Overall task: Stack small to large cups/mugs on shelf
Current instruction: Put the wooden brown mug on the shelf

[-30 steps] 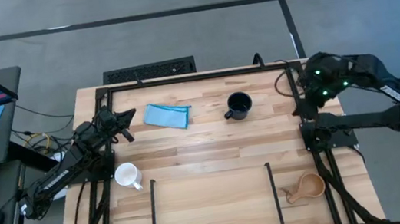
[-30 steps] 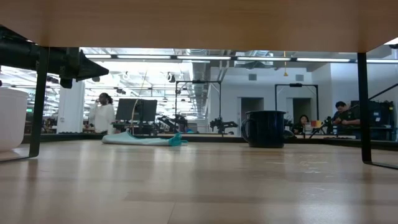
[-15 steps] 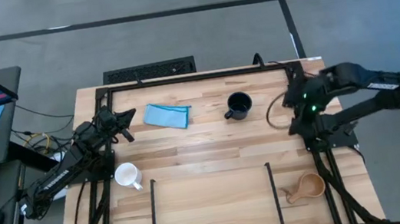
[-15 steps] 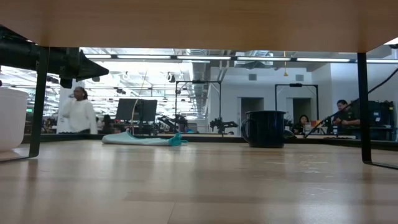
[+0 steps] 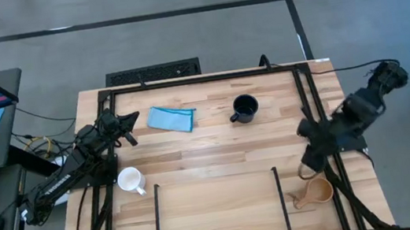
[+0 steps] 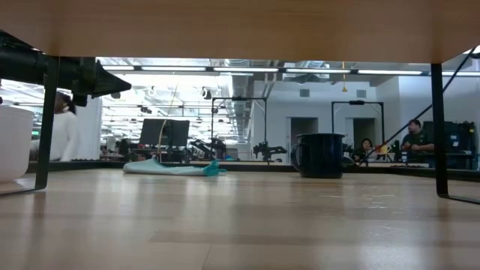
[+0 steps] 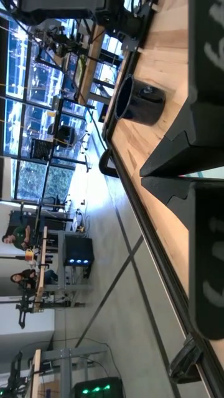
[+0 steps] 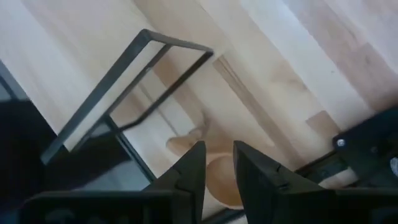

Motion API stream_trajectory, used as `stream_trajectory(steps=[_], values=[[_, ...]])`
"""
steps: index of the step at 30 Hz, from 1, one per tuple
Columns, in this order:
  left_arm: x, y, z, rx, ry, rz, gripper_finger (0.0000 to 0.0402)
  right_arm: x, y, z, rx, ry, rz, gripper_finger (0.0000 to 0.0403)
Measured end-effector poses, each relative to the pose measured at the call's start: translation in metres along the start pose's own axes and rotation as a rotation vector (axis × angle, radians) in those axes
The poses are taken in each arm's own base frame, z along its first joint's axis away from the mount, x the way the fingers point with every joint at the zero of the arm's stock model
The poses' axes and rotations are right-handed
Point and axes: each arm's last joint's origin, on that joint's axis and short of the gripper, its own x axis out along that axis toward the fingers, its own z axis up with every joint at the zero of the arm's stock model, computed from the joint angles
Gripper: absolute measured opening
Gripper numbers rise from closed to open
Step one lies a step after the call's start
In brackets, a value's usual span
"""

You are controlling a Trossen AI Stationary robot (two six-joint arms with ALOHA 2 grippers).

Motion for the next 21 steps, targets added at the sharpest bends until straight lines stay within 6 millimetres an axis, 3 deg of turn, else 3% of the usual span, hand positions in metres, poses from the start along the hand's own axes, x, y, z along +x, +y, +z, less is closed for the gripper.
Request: stream_trajectory(steps=[8, 21], values=[[0.0, 0.0, 0.0, 0.0, 0.0, 0.0, 0.0, 0.025, 0.01, -0.035, 0.116, -0.037, -0.079, 0.0103], [0.0, 0.0, 0.0, 0.0, 0.0, 0.0, 0.0, 0.071, 0.028, -0.073, 0.086, 0.04, -0.314, 0.0103]])
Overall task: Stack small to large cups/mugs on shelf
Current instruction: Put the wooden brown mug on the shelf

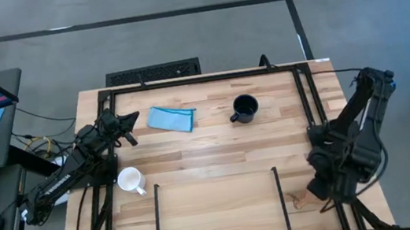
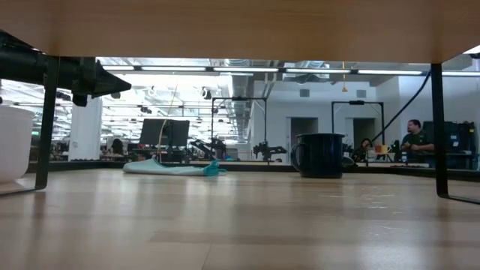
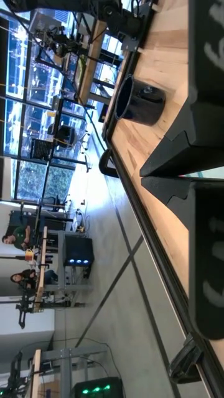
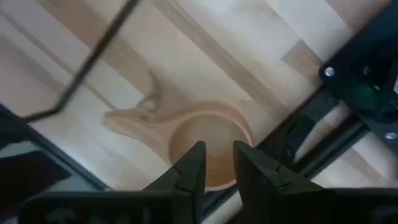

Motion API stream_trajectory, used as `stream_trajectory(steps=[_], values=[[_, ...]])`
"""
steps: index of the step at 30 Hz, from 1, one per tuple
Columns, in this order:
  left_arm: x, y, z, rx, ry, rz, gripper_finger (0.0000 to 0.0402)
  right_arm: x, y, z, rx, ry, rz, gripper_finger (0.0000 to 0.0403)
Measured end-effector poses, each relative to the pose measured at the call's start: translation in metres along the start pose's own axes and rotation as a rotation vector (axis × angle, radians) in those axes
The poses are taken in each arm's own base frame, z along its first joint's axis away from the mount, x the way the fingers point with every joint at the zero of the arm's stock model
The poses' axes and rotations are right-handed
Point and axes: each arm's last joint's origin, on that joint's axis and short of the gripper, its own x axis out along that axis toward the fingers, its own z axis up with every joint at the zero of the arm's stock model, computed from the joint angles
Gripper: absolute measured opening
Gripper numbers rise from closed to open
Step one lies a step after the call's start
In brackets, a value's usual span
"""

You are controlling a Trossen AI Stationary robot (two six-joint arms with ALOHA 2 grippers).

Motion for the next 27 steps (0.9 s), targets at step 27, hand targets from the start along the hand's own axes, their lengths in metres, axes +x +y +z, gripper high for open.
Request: stream_trajectory(steps=[27], values=[[0.0, 0.0, 0.0, 0.0, 0.0, -0.006, 0.0, 0.04, 0.021, -0.039, 0.219, -0.05, -0.221, 0.0103]])
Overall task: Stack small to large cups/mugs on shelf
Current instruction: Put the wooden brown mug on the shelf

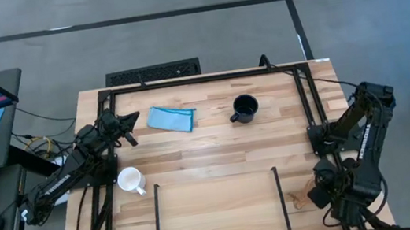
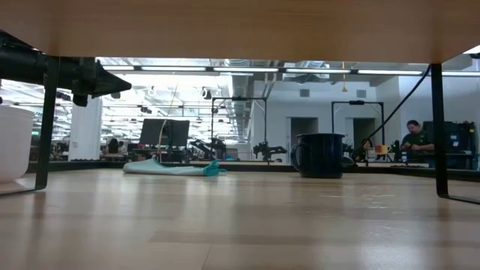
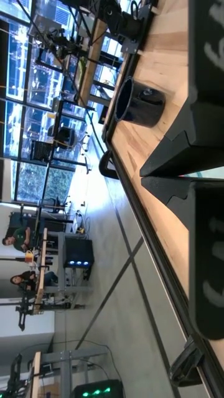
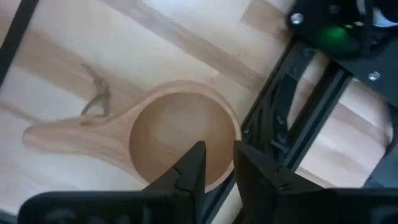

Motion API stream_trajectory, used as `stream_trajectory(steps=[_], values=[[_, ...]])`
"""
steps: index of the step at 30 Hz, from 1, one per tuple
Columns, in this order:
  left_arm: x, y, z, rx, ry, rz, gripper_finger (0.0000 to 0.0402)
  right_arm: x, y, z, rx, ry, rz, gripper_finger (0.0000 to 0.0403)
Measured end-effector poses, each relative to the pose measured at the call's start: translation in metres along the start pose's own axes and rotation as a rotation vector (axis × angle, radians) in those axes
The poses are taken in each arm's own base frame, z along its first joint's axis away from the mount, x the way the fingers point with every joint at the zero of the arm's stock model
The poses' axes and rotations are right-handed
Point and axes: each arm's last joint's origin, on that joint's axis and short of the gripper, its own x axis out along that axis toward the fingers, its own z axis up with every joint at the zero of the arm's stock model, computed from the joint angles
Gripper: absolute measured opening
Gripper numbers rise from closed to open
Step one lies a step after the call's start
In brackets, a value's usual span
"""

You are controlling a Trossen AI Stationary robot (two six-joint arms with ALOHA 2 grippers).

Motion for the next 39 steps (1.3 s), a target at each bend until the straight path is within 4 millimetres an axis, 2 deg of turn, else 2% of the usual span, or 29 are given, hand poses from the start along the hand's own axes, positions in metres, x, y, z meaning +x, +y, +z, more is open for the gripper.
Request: stream_trajectory(steps=[4, 12, 18, 24, 30, 35, 39], values=[[0.0, 0.0, 0.0, 0.0, 0.0, 0.0, 0.0, 0.001, 0.0, 0.0, 0.008, 0.005, -0.008, 0.0103], [0.0, 0.0, 0.0, 0.0, 0.0, 0.001, 0.0, 0.016, -0.001, 0.008, 0.061, -0.014, -0.057, 0.0103], [0.0, 0.0, 0.0, 0.0, 0.0, 0.002, 0.0, 0.017, -0.002, 0.008, 0.037, -0.024, -0.071, 0.0103], [0.0, 0.0, 0.0, 0.0, 0.0, 0.002, 0.0, 0.017, -0.003, 0.009, -0.106, -0.02, -0.072, 0.0103], [0.0, 0.0, 0.0, 0.0, 0.0, 0.002, 0.0, 0.017, -0.001, 0.007, -0.106, -0.009, -0.052, 0.0103], [0.0, 0.0, 0.0, 0.0, 0.0, 0.002, 0.0, 0.017, 0.0, 0.007, -0.023, -0.011, -0.05, 0.0103], [0.0, 0.0, 0.0, 0.0, 0.0, 0.002, 0.0, 0.017, -0.001, 0.007, -0.043, -0.012, -0.049, 0.0103]])
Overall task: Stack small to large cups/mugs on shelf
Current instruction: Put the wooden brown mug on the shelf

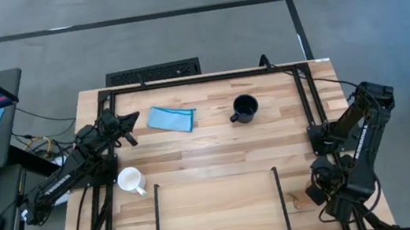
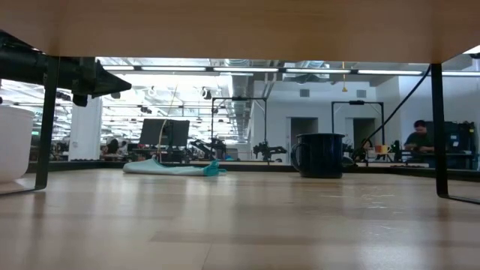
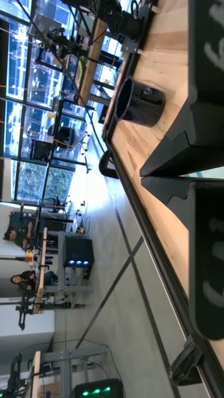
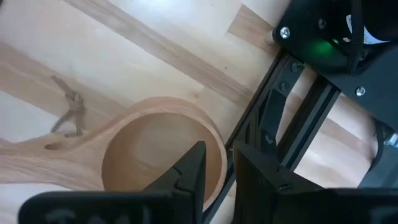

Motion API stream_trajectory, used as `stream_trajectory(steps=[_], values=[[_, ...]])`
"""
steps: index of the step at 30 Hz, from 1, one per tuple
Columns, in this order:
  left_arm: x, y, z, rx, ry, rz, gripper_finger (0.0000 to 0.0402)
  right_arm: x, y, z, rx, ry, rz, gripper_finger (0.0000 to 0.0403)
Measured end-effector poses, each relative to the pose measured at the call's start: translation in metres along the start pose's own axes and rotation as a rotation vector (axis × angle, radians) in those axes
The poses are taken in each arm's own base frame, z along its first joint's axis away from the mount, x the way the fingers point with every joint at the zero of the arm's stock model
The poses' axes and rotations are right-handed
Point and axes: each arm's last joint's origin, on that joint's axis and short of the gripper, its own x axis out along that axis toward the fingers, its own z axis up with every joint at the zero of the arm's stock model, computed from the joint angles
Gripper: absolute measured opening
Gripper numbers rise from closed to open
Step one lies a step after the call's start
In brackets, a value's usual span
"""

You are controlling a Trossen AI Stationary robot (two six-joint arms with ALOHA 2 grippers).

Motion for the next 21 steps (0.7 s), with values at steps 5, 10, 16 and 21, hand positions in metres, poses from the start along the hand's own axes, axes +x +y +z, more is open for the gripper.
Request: stream_trajectory(steps=[5, 10, 16, 21], values=[[0.0, 0.0, 0.0, 0.0, 0.0, 0.0, 0.0, 0.0, 0.0005, 0.0002, -0.03, 0.002, 0.002, 0.0103], [0.0, 0.0, 0.0, 0.0, 0.0, 0.0, 0.0, 0.0, 0.0006, 0.0, -0.04, 0.004, 0.004, 0.0103], [0.0, 0.0, 0.0, 0.0, 0.0, 0.0, 0.0, 0.0, 0.0019, -0.0006, -0.038, 0.011, 0.017, 0.0103], [0.0, 0.0, 0.0, 0.0, 0.0, 0.0, 0.0, -0.0001, 0.0033, -0.0015, -0.006, 0.02, 0.032, 0.0103]])
